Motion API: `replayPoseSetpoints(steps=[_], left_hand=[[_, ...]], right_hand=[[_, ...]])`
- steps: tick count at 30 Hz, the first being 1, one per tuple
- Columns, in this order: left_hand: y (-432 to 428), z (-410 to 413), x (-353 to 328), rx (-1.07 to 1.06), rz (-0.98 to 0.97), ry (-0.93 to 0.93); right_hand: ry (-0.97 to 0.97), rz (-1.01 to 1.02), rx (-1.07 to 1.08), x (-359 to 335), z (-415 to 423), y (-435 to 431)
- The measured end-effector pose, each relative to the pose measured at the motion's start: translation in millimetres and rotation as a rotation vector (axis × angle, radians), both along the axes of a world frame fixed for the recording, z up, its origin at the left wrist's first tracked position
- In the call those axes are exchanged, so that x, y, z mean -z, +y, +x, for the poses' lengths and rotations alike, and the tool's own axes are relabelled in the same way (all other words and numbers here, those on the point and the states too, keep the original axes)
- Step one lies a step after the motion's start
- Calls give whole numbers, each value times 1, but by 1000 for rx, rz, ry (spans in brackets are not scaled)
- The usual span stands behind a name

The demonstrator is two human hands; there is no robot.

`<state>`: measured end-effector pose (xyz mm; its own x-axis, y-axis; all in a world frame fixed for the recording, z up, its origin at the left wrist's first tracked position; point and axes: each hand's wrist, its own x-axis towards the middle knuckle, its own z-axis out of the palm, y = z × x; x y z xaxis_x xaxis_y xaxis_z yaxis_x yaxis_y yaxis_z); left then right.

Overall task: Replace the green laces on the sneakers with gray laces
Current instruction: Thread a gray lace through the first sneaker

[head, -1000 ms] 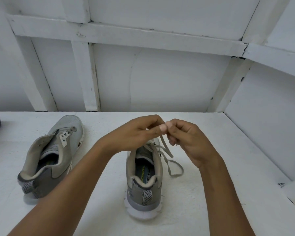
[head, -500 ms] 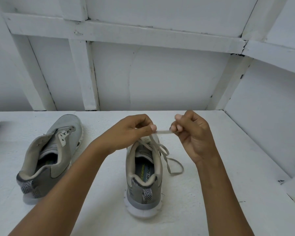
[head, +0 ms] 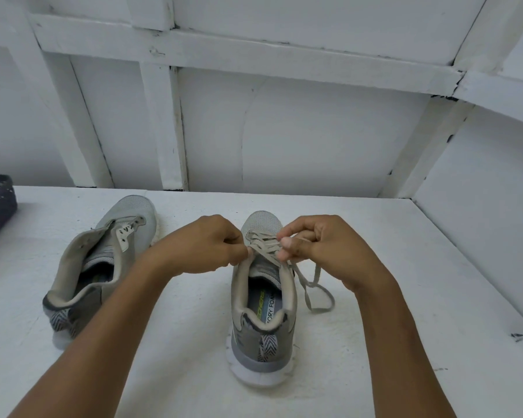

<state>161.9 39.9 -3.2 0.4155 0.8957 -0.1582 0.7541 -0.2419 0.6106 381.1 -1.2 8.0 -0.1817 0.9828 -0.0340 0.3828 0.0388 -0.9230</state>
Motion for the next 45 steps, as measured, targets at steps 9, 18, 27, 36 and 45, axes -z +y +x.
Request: replayPoseSetpoints(steps=[9, 18, 27, 36, 45], left_hand=[[2, -1, 9, -61, -232, -333], [3, 0, 9, -60, -246, -349], [3, -2, 8, -18, -214, -308], [3, -16, 10, 104, -196, -265], [3, -20, -6, -229, -176, -1038]], right_hand=[[-385, 86, 78, 7, -26, -1], [-368, 80, 112, 17, -35, -1], [-422, 63, 66, 14, -38, -3], [-416, 113, 33, 16, -39, -3], [-413, 92, -65, 17, -19, -6]])
